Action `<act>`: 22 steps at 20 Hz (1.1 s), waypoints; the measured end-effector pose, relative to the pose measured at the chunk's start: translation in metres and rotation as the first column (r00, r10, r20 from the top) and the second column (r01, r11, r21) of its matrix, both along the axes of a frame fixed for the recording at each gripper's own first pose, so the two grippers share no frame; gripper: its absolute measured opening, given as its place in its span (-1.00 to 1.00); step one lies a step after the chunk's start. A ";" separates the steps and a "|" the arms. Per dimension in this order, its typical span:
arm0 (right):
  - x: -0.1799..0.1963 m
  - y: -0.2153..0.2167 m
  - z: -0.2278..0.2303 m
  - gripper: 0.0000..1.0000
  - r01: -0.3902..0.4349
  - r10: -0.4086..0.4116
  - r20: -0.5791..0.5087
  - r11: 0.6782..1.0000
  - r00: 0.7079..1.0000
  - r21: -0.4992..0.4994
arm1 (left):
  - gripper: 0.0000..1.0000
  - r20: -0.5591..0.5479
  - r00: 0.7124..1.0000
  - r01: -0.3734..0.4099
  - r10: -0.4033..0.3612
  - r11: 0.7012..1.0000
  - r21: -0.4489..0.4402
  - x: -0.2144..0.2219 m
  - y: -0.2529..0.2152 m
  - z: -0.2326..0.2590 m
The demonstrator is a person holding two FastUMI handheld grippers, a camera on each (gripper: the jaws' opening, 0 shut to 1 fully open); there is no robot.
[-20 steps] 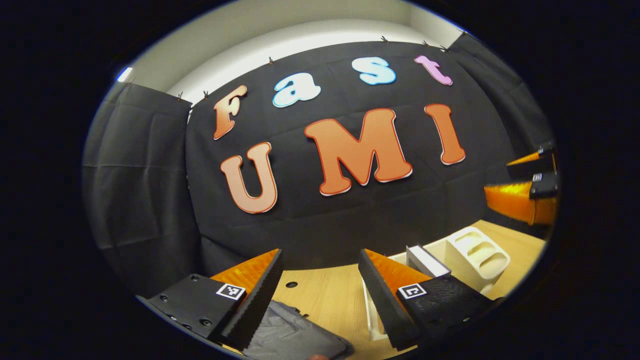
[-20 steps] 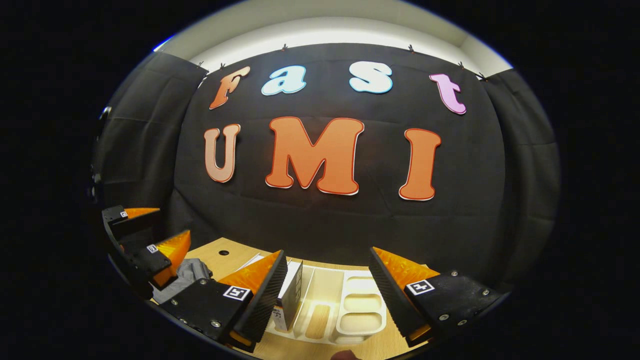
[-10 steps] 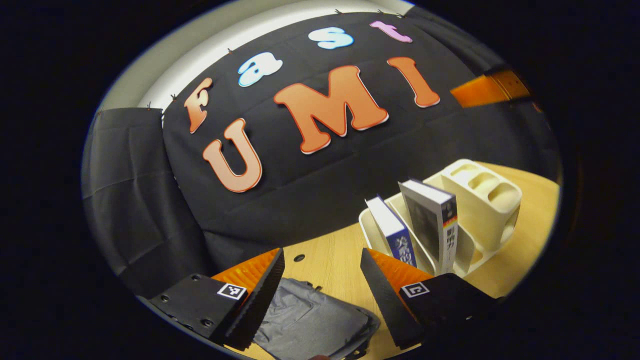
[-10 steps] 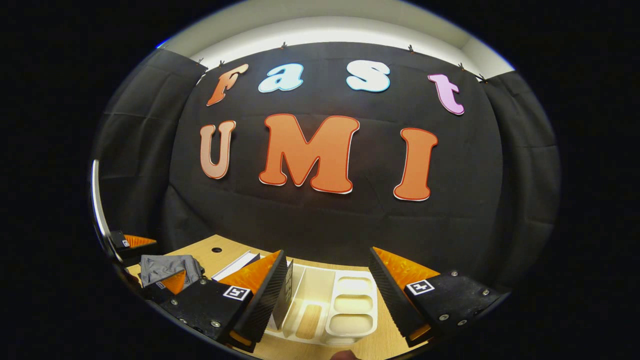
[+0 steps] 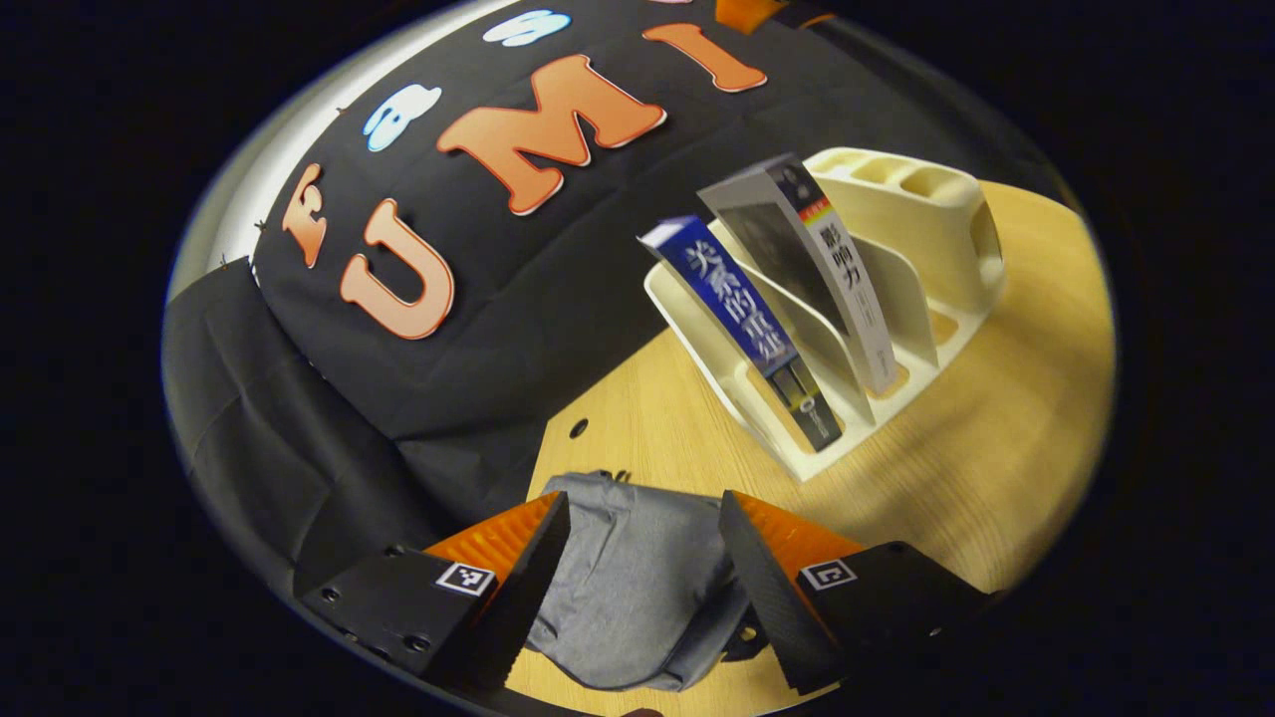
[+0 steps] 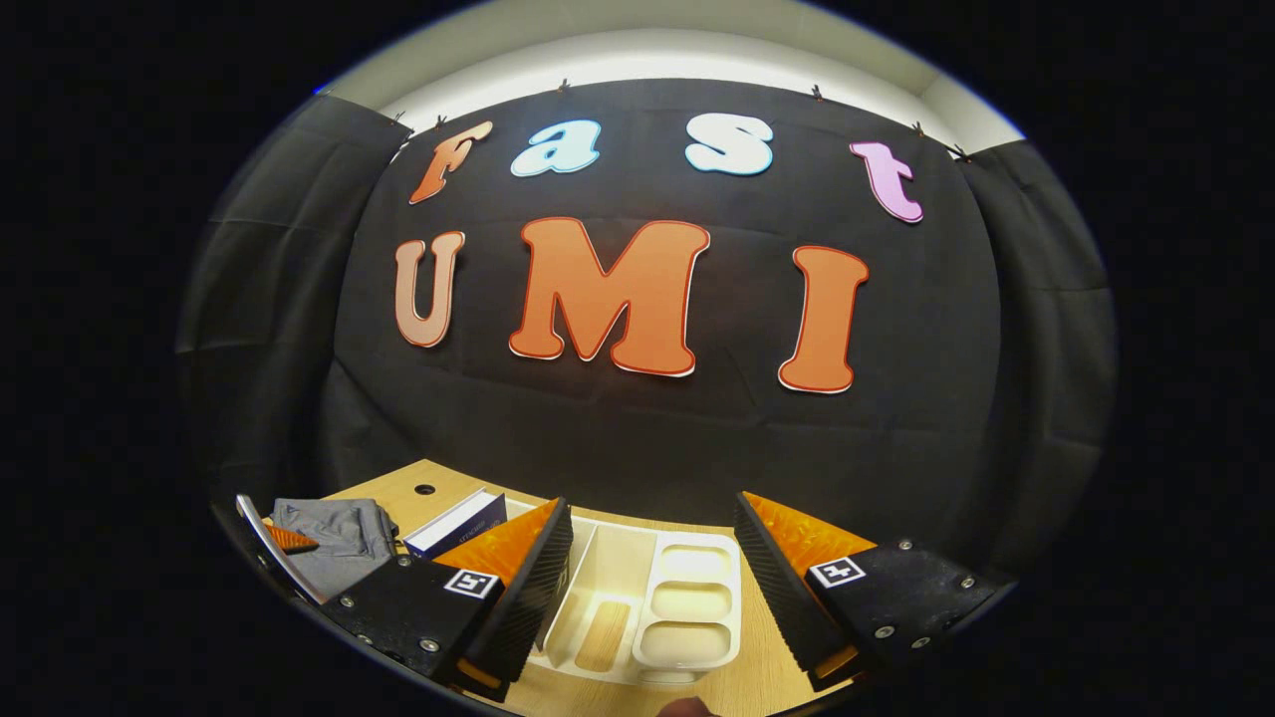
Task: Open the schoolbag, grab two books from the bookshelf and put them into the schoolbag.
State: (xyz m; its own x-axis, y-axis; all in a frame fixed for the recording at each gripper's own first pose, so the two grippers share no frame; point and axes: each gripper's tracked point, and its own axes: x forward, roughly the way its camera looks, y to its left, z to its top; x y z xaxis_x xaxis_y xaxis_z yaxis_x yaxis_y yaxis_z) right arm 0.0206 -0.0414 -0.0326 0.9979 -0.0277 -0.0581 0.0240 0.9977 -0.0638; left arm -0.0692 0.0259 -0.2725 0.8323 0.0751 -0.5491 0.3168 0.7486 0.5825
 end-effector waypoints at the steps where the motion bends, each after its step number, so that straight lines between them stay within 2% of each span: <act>1: 0.001 -0.001 -0.001 0.94 0.000 0.000 -0.002 1.000 1.000 -0.001 | 0.91 -0.022 1.000 -0.001 0.001 1.000 0.025 -0.006 0.005 -0.008; 8: 0.002 -0.010 -0.012 0.94 -0.011 0.012 -0.015 1.000 1.000 0.016 | 0.87 -0.121 0.991 -0.034 0.058 0.980 0.194 -0.034 0.040 -0.053; 13: 0.002 -0.016 -0.020 0.95 -0.027 0.027 -0.019 0.999 0.999 0.029 | 0.84 -0.099 0.993 -0.027 0.064 0.940 0.339 -0.042 0.058 -0.050; 14: 0.002 -0.018 -0.022 0.94 -0.030 0.031 -0.021 0.999 0.999 0.033 | 0.76 -0.081 0.995 -0.031 0.064 0.933 0.358 -0.042 0.059 -0.042; 17: 0.003 -0.022 -0.023 0.94 -0.036 0.037 -0.021 0.998 0.999 0.054 | 0.68 -0.025 0.997 -0.057 0.071 0.928 0.368 -0.033 0.067 -0.017; 18: 0.004 -0.023 -0.024 0.95 -0.037 0.038 -0.021 0.998 0.999 0.057 | 0.60 -0.021 0.996 -0.074 0.087 0.933 0.351 -0.028 0.070 -0.013; 22: 0.009 -0.020 -0.029 0.94 -0.029 0.031 -0.043 0.998 0.999 0.054 | 0.43 -0.121 0.981 -0.114 0.150 0.958 0.264 -0.020 0.087 -0.043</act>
